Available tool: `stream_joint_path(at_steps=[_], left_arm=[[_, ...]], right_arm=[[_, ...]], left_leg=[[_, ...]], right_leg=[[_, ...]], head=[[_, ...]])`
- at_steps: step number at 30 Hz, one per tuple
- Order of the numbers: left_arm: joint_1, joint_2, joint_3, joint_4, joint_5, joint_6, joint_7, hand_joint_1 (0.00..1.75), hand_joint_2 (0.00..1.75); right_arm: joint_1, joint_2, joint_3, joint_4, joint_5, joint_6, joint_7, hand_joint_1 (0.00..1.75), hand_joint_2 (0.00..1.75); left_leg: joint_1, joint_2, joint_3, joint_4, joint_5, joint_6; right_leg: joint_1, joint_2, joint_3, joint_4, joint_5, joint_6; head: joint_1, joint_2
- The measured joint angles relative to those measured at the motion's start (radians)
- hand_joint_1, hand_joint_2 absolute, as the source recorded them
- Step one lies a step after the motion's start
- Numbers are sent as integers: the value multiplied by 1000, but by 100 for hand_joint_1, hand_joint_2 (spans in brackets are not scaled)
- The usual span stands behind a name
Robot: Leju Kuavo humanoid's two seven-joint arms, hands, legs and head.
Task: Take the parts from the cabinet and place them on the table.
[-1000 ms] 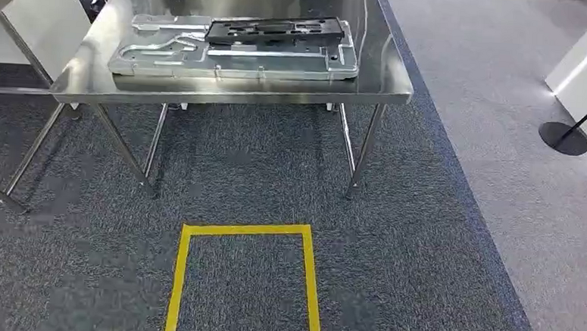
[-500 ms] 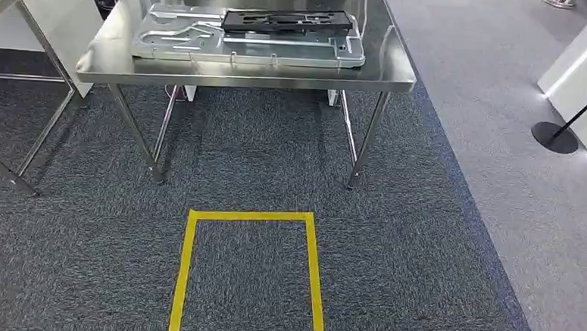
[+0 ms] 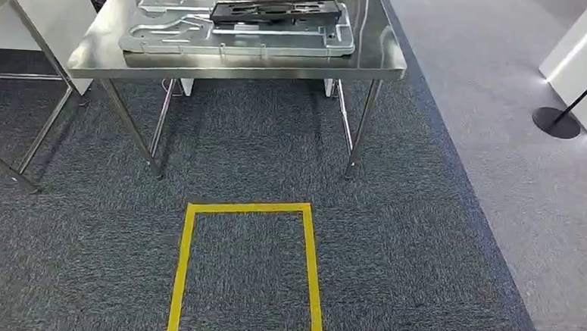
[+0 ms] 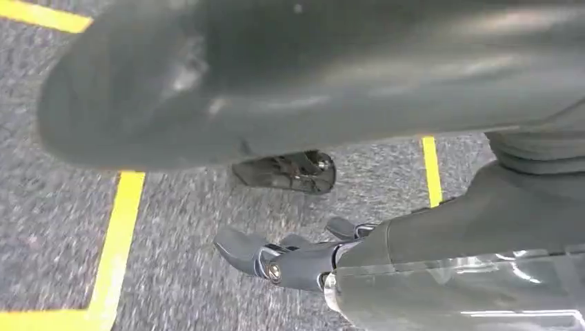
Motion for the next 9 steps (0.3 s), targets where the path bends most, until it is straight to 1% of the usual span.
stream_joint_path(at_steps=[1, 2, 3, 4, 5, 6, 7, 8, 9], left_arm=[[1, 0, 0, 0, 0, 0, 1, 0, 0], [3, 0, 0, 0, 0, 0, 1, 0, 0], [3, 0, 0, 0, 0, 0, 1, 0, 0], [3, 0, 0, 0, 0, 0, 1, 0, 0], [2, 1, 0, 0, 0, 0, 1, 0, 0], [1, 1, 0, 0, 0, 0, 1, 0, 0], [-1, 1, 0, 0, 0, 0, 1, 0, 0], [0, 1, 0, 0, 0, 0, 1, 0, 0], [2, 1, 0, 0, 0, 0, 1, 0, 0]], right_arm=[[0, -3, -1, 1, 0, 0, 0, 0, 175], [0, -6, -2, 2, 0, 0, 0, 0, 175], [0, -8, -3, 2, 0, 0, 0, 0, 175], [0, -9, -5, 3, 0, 0, 0, 0, 175], [0, -9, -5, 3, 0, 0, 0, 0, 175], [0, -9, -6, 3, 0, 0, 0, 0, 175], [-1, -9, -6, 3, 0, 0, 0, 0, 0], [-2, -9, -7, 3, 0, 0, 0, 0, 0], [-2, -9, -8, 3, 0, 0, 3, 0, 0]], left_leg=[[2, 0, -22, 48, -6, -3], [4, 0, -16, 36, 14, -4], [7, 0, 15, -23, 53, -5], [10, 0, 60, -112, 98, -5], [11, 0, 112, -212, 140, -3], [10, 0, 137, -272, 135, 1], [5, -1, 132, -273, 139, 10], [4, -1, 128, -273, 140, 15], [0, -1, 126, -272, 142, 20]], right_leg=[[0, 0, -4, 3, 2, 1], [0, 1, -6, 5, 3, 2], [-1, 2, -8, 8, 3, 3], [-1, 2, -8, 12, 3, 6], [-2, 3, -10, 19, 2, 9], [1, 3, -15, 27, 0, 16], [3, 5, -20, 33, -1, 23], [2, 4, -22, 33, 2, 29], [0, 4, -23, 30, 6, 35]], head=[[0, 0], [0, 0], [0, 0], [0, 0], [0, 0], [0, 0], [0, 0], [0, 0], [0, 0]])
